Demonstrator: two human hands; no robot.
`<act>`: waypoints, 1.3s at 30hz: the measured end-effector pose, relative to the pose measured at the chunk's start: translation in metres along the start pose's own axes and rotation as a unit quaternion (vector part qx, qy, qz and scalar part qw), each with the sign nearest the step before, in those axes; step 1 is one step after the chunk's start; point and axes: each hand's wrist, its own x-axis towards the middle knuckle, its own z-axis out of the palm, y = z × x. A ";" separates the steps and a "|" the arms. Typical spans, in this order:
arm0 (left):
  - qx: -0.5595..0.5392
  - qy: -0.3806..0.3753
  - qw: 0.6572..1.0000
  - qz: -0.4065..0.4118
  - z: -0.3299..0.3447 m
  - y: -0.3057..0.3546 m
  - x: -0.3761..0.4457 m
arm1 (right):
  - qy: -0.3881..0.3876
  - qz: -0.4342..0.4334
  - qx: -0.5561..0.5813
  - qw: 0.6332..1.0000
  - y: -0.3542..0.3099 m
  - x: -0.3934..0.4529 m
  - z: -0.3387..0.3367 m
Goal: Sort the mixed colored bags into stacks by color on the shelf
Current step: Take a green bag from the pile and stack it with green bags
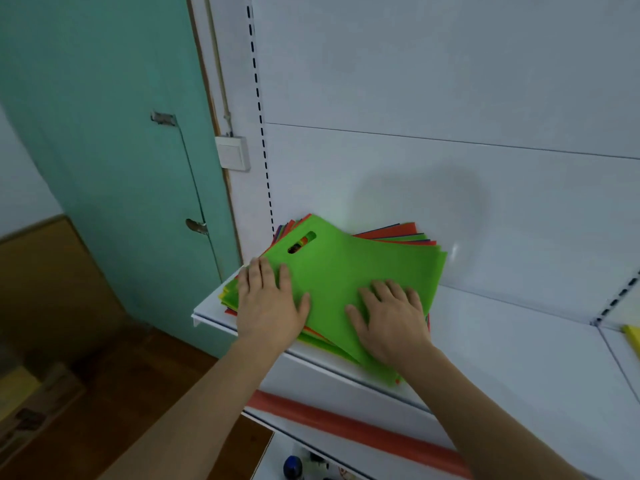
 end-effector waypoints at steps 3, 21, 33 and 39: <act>-0.008 0.042 0.995 0.086 0.003 0.001 0.003 | 0.005 0.039 -0.016 0.999 -0.001 0.001 -0.002; -0.162 0.078 0.967 0.178 -0.001 0.007 -0.003 | 0.016 0.394 0.083 0.915 -0.001 -0.045 -0.013; -0.416 -0.002 0.909 0.029 -0.023 0.005 0.028 | 0.100 0.421 0.235 0.870 0.070 -0.056 -0.024; -0.551 -0.104 0.828 0.008 -0.018 0.012 0.049 | 0.263 0.340 0.271 0.861 0.081 -0.062 -0.029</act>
